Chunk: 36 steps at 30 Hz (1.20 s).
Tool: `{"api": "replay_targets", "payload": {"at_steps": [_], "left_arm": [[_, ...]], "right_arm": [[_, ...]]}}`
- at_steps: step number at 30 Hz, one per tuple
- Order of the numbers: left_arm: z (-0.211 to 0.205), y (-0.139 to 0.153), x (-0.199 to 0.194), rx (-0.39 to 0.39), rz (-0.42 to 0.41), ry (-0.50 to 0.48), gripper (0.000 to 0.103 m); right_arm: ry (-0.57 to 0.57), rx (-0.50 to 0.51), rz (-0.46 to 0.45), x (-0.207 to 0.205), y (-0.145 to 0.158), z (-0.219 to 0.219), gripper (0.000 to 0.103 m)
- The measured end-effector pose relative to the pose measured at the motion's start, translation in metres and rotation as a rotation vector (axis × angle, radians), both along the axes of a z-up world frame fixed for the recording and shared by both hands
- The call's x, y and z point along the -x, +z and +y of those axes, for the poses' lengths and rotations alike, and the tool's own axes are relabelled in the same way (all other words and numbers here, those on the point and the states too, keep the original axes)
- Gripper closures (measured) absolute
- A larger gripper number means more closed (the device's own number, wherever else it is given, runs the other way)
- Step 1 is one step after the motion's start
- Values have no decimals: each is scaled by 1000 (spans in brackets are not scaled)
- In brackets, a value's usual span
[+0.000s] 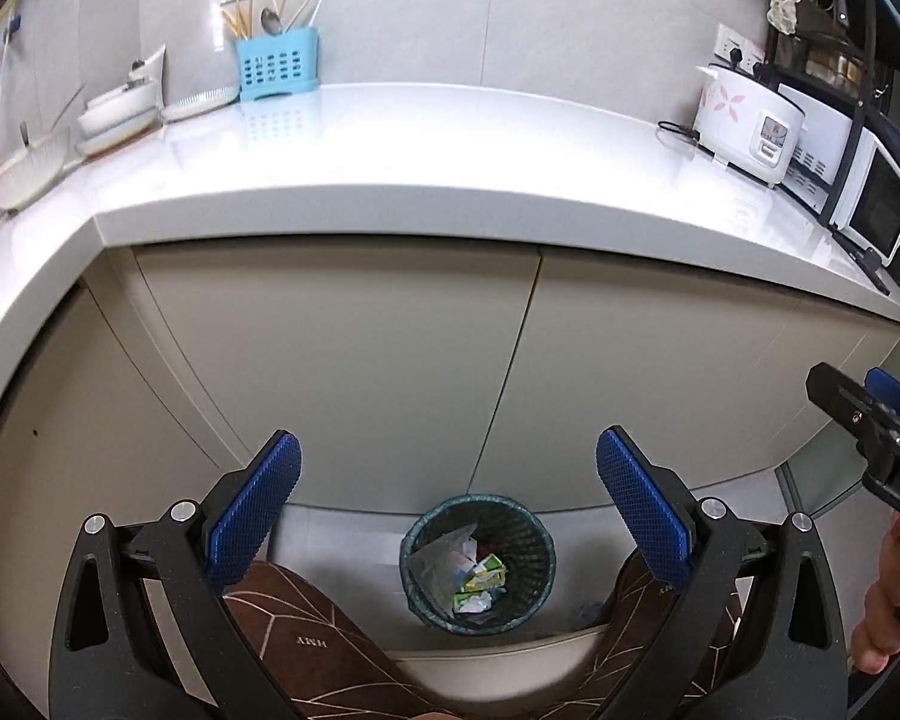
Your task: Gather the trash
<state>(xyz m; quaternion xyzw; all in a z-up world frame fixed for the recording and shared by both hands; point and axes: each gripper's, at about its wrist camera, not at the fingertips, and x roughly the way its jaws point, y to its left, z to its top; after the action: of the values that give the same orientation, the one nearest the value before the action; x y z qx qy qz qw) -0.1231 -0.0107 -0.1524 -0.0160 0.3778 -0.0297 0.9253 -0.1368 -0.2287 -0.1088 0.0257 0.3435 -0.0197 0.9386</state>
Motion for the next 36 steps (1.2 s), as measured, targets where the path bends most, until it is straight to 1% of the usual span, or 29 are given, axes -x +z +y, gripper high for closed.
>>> {"api": "replay_targets", "payload": {"at_steps": [8,24,36], "left_arm": [[2,14,1,6,-13,8,6],[8,26,8,2,-26,17,6],[7,36,16,-5,-41,17,6]], "right_arm": [[-4,-14,-8,1,10,-2,8],[1,4,-20,9,18,4,8],[5,-2,-19,17,20,10,8]]}}
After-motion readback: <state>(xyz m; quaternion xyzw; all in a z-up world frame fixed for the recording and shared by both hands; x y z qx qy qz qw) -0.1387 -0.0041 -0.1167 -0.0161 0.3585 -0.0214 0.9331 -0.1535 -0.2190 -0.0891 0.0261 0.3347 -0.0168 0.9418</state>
